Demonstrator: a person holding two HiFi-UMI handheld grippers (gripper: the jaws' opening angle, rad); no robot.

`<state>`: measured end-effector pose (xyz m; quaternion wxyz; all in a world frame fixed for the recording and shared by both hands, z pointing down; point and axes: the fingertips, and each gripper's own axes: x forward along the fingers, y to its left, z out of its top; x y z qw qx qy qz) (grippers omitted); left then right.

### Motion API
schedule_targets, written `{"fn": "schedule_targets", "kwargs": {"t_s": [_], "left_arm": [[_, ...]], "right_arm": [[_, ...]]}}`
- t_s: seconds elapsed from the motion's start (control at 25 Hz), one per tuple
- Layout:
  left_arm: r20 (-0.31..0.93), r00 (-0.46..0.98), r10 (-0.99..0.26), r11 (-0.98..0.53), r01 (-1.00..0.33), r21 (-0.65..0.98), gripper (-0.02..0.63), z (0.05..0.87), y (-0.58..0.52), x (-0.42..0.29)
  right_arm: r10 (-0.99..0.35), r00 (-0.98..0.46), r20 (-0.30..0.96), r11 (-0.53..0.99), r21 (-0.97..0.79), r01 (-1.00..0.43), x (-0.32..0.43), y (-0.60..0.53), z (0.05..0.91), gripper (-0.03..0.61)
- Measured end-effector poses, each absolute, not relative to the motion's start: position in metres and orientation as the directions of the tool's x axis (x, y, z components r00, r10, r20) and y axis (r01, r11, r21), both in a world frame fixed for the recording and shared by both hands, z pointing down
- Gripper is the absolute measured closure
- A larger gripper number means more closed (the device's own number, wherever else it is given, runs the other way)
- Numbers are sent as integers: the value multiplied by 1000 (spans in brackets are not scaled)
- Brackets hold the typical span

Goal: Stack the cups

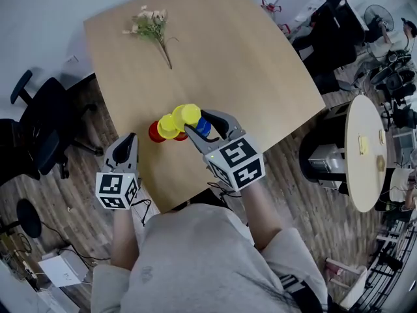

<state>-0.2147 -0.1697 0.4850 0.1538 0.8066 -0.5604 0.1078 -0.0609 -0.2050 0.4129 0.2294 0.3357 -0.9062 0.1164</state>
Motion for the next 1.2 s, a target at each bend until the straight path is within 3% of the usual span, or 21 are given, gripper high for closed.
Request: {"fn": "schedule_targets", "kwargs": {"t_s": [0.6, 0.96, 1.04, 1.16, 1.2], "left_arm": [[347, 322, -881, -298, -947, 122, 597, 484, -158, -234], [320, 345, -883, -325, -939, 114, 597, 475, -154, -230], [300, 351, -887, -333, -936, 110, 597, 468, -154, -227], [271, 361, -892, -347, -932, 100, 597, 457, -154, -220], [263, 364, -893, -351, -931, 96, 598, 453, -153, -217]], "right_arm": [[-565, -654, 503, 745, -28, -666, -69, -205, 422, 366], [-662, -655, 365, 691, -43, -722, -56, -201, 390, 356], [-695, -639, 330, 669, -29, -743, -46, -197, 382, 408], [-740, -613, 276, 632, -24, -774, -30, -190, 374, 553], [-748, -609, 264, 625, -30, -780, -26, -188, 372, 566]]}}
